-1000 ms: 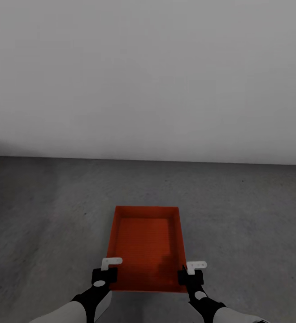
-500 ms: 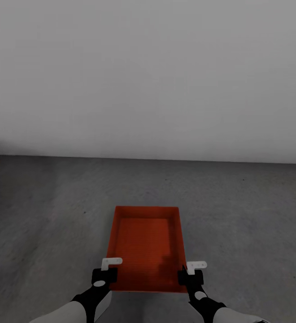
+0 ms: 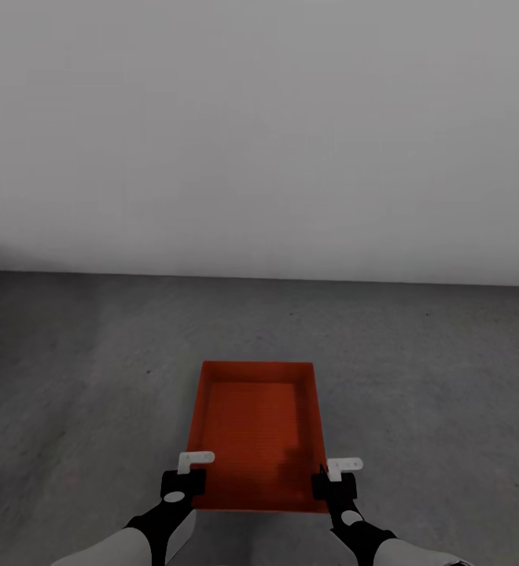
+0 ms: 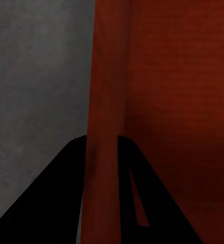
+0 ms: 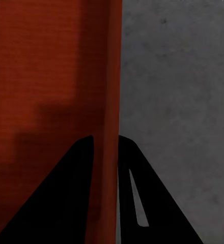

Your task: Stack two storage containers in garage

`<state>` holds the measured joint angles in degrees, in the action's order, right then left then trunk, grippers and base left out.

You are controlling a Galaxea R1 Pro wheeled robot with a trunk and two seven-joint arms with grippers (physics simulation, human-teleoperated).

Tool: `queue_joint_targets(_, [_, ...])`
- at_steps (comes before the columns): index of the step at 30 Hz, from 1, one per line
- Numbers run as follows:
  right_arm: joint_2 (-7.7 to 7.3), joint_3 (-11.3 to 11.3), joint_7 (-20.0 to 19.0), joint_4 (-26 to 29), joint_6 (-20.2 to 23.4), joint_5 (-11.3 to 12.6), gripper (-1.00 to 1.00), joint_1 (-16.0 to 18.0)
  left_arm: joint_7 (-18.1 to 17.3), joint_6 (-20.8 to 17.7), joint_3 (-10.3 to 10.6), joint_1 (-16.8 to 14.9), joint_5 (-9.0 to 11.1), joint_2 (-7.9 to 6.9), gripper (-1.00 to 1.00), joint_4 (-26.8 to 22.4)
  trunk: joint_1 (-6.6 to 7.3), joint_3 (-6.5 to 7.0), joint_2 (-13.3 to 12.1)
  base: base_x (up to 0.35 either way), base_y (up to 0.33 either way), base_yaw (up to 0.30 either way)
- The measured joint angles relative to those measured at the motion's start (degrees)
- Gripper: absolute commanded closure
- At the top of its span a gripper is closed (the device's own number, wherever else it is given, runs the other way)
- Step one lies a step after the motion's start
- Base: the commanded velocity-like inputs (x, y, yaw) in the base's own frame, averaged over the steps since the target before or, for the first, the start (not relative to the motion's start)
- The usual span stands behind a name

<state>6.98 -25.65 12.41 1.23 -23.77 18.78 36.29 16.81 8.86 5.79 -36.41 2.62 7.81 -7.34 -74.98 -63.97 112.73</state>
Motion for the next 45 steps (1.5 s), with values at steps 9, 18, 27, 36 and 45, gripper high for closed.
queue_joint_targets(9, [0.01,0.02,0.03,0.02,0.01,-0.06,1.0,0.01,0.01,0.0,-0.02,0.0,-0.02,0.0,1.0,-0.03,-0.23,-0.18,0.42,0.0,0.0,0.0])
queue_joint_targets(18, [0.01,0.01,0.03,0.02,0.04,-0.06,1.0,0.0,0.0,0.0,-0.04,0.0,-0.03,0.0,1.0,0.01,-0.23,-0.18,0.42,0.0,0.0,0.0])
queue_joint_targets(27, [0.02,-0.03,0.05,0.02,0.03,0.0,1.0,0.0,-0.02,0.0,0.0,0.0,0.02,-0.02,1.0,0.01,-0.88,-0.72,1.6,0.0,0.0,0.0])
queue_joint_targets(36, [0.01,0.03,0.04,0.02,0.0,-0.06,1.0,-0.01,0.0,0.0,-0.01,0.0,-0.03,-0.01,1.0,-0.01,-1.32,-1.08,2.42,0.0,0.0,0.0])
queue_joint_targets(45, [0.03,-0.03,0.05,0.0,0.0,0.01,1.0,0.0,-0.04,0.01,0.0,0.0,0.01,-0.02,1.0,0.0,-2.42,-1.97,4.41,0.0,0.0,0.0])
